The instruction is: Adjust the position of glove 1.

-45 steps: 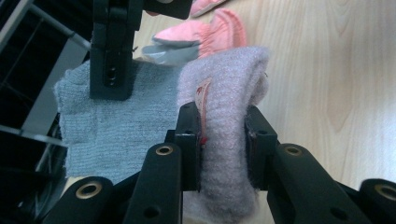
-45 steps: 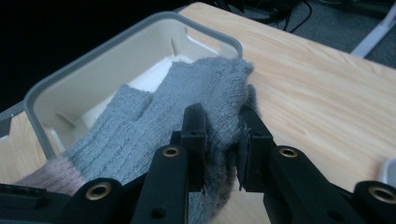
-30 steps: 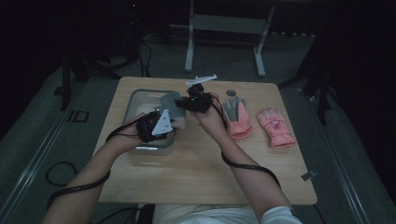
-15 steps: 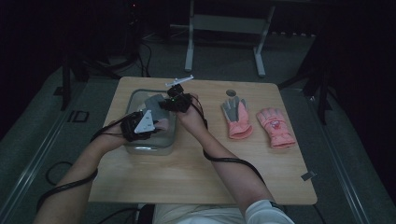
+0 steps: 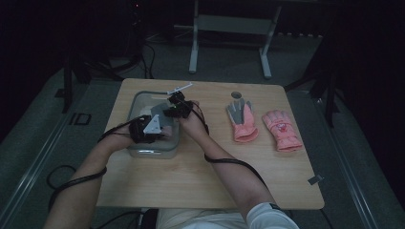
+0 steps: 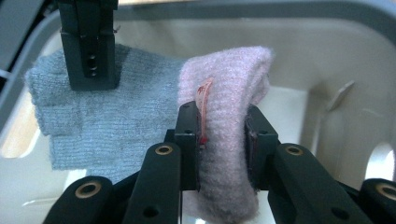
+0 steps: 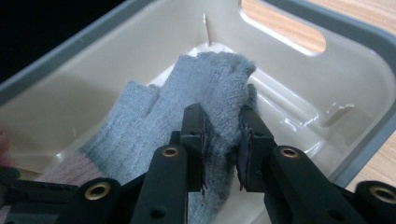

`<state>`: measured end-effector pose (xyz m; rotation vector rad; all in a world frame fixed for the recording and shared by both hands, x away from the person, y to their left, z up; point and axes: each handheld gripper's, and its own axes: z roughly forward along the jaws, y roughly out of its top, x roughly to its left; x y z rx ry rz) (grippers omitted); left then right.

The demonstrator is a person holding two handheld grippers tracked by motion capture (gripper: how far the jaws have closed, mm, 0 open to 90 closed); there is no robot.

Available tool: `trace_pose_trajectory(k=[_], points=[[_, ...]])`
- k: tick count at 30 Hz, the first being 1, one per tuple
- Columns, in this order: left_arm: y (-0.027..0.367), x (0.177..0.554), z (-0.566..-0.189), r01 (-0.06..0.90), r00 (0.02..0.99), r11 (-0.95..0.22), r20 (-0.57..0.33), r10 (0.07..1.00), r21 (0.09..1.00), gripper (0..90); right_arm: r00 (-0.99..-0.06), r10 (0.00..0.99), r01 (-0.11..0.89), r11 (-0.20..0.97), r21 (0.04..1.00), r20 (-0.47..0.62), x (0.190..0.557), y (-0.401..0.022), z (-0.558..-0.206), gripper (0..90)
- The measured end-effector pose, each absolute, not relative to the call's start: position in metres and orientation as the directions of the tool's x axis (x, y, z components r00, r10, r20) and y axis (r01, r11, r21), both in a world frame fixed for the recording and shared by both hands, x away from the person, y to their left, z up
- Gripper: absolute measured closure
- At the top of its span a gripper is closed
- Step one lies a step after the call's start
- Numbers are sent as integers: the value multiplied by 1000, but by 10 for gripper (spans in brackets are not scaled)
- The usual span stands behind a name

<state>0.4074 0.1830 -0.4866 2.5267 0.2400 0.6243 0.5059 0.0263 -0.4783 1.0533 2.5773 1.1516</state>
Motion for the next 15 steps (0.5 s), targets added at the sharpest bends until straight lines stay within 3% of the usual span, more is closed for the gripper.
trace_pose_trajectory(k=[10, 14, 15], points=[[175, 425, -493, 120, 907, -892, 316, 277, 437, 694, -738, 650, 556, 432, 710, 183, 504, 13, -476, 625], [174, 427, -491, 157, 907, -878, 286, 309, 452, 575, -751, 637, 530, 426, 734, 173, 498, 4, -468, 569], [174, 427, -491, 177, 900, -871, 283, 332, 458, 430, -759, 628, 516, 423, 745, 170, 494, -1, -464, 548]])
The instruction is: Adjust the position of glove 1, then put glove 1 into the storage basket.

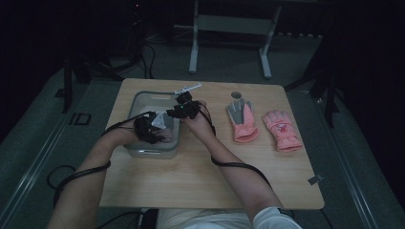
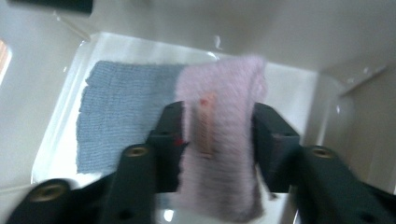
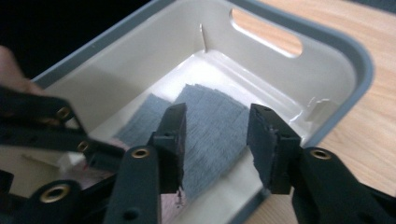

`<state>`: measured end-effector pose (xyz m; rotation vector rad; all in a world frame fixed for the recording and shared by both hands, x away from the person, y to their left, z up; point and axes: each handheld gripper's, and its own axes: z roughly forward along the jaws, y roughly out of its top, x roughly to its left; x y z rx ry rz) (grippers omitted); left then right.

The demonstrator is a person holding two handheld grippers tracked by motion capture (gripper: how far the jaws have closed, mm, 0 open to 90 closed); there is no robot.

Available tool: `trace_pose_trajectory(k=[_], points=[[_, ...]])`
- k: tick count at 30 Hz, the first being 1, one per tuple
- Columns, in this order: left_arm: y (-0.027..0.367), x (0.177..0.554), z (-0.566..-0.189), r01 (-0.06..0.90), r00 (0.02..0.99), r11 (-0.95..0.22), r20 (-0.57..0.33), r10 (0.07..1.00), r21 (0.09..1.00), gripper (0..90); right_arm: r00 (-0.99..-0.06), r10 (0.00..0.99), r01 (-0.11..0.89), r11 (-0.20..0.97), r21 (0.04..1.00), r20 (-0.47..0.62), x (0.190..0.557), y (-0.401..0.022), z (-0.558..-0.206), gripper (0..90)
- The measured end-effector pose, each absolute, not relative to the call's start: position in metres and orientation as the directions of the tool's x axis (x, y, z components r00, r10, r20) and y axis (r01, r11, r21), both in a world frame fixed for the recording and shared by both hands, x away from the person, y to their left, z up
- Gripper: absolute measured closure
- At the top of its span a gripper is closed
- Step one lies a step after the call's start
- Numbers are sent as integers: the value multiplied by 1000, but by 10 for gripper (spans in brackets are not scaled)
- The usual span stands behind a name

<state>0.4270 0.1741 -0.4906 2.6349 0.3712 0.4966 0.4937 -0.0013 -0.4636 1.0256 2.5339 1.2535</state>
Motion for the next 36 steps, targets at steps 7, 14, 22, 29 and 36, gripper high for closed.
trace_pose_trajectory(k=[7, 14, 22, 29, 36], points=[[174, 424, -472, 253, 857, -794, 253, 448, 552, 218, -776, 608, 489, 415, 767, 165, 483, -17, -452, 513], [172, 418, -451, 314, 849, -711, 149, 507, 629, 96, -784, 603, 466, 412, 783, 149, 470, -38, -444, 532], [161, 397, -442, 305, 829, -557, 73, 555, 773, 49, -790, 602, 437, 424, 793, 113, 454, -70, -440, 541], [143, 376, -437, 297, 811, -490, 55, 582, 820, 56, -789, 610, 414, 437, 798, 75, 441, -103, -437, 548], [115, 346, -437, 223, 832, -453, 73, 550, 863, 56, -769, 638, 395, 423, 815, 42, 437, -142, -434, 554]])
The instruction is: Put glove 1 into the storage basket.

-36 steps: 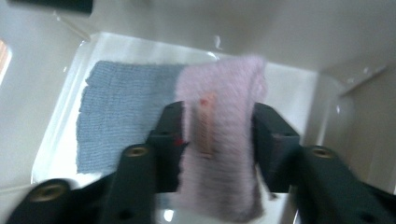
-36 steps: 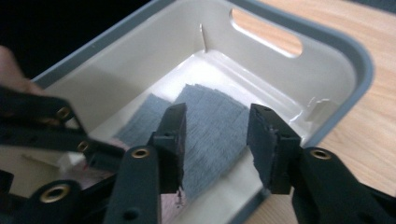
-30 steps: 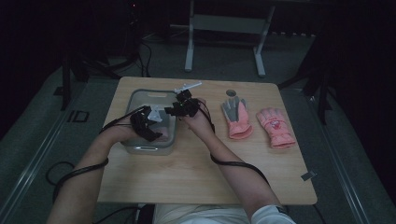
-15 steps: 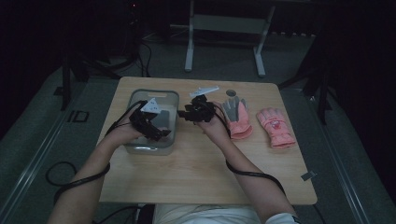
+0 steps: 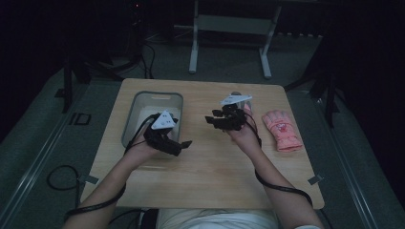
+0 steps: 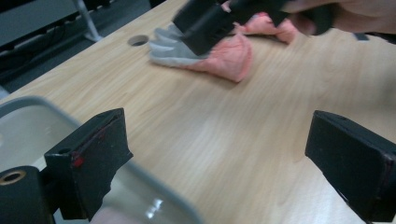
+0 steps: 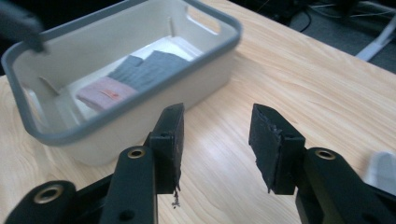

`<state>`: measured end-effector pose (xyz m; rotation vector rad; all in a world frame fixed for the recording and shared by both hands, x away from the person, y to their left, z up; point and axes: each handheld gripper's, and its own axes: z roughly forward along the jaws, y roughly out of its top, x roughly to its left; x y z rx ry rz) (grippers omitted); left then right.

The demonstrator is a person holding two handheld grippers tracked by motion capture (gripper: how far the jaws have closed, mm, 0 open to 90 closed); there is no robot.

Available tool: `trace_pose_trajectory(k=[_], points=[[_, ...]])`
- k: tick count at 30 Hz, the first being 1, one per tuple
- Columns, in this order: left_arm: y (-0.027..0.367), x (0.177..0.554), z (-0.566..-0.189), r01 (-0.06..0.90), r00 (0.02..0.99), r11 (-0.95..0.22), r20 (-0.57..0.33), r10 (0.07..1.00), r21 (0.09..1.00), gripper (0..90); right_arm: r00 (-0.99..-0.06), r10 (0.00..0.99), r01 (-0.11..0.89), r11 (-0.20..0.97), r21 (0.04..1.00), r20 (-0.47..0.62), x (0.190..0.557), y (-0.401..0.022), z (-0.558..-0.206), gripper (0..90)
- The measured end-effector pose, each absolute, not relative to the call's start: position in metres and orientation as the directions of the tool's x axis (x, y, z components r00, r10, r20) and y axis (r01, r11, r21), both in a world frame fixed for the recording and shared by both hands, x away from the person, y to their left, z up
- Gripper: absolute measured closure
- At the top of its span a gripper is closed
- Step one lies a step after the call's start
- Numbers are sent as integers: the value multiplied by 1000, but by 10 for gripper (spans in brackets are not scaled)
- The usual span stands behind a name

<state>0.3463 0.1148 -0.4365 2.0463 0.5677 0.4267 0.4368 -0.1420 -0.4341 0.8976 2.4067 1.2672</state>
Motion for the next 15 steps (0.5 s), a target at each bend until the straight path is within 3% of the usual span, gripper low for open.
trace_pose_trajectory(k=[15], points=[[70, 304, -473, 191, 867, -429, 54, 496, 883, 61, -649, 760, 402, 393, 827, -46, 448, -239, -443, 606]])
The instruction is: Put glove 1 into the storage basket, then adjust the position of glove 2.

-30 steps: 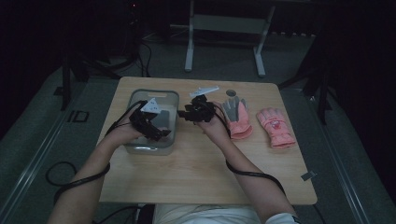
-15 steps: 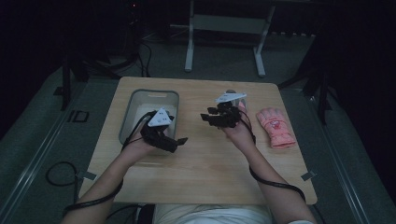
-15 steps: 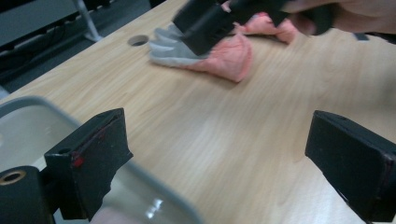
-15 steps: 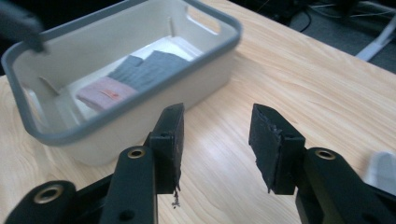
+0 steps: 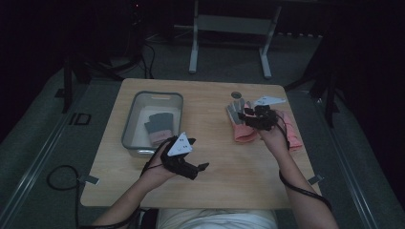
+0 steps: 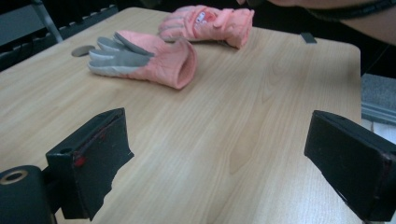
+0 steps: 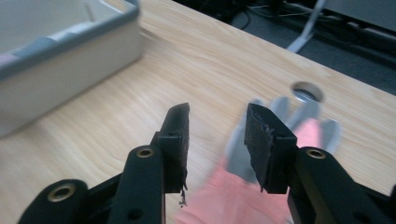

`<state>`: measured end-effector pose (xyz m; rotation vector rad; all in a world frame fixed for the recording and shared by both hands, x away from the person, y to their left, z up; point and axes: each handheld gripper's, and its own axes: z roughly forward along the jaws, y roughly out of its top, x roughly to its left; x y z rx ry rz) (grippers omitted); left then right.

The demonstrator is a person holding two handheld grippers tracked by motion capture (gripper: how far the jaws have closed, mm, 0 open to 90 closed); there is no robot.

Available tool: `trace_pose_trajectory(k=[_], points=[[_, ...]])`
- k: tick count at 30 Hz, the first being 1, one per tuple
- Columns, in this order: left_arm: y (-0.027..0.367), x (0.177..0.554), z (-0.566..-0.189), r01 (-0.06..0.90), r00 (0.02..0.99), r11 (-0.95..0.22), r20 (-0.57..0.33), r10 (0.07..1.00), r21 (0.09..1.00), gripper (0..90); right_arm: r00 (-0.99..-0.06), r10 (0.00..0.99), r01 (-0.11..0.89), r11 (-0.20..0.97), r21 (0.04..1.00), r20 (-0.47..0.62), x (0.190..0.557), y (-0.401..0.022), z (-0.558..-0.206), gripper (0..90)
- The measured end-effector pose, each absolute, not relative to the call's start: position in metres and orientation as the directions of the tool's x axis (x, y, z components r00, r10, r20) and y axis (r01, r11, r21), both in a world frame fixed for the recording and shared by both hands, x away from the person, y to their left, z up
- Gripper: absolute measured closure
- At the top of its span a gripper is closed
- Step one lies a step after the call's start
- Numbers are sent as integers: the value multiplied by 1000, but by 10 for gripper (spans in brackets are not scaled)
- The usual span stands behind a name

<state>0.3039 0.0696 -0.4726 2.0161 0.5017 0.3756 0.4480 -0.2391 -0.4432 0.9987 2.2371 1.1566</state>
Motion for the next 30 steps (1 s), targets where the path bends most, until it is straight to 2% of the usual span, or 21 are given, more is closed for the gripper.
trace_pose_trajectory(k=[9, 13, 25, 30], points=[[52, 296, -506, 219, 866, -403, 13, 499, 889, 61, -580, 814, 460, 363, 810, -34, 463, -278, -459, 601], [43, 292, -517, 198, 862, -426, 50, 504, 883, 61, -554, 832, 478, 352, 805, -35, 474, -284, -463, 594], [38, 284, -537, 217, 862, -427, 34, 507, 878, 61, -512, 859, 551, 339, 763, -13, 513, -273, -483, 522], [39, 281, -539, 217, 858, -427, 37, 512, 878, 61, -482, 876, 594, 333, 732, -8, 526, -256, -499, 430]])
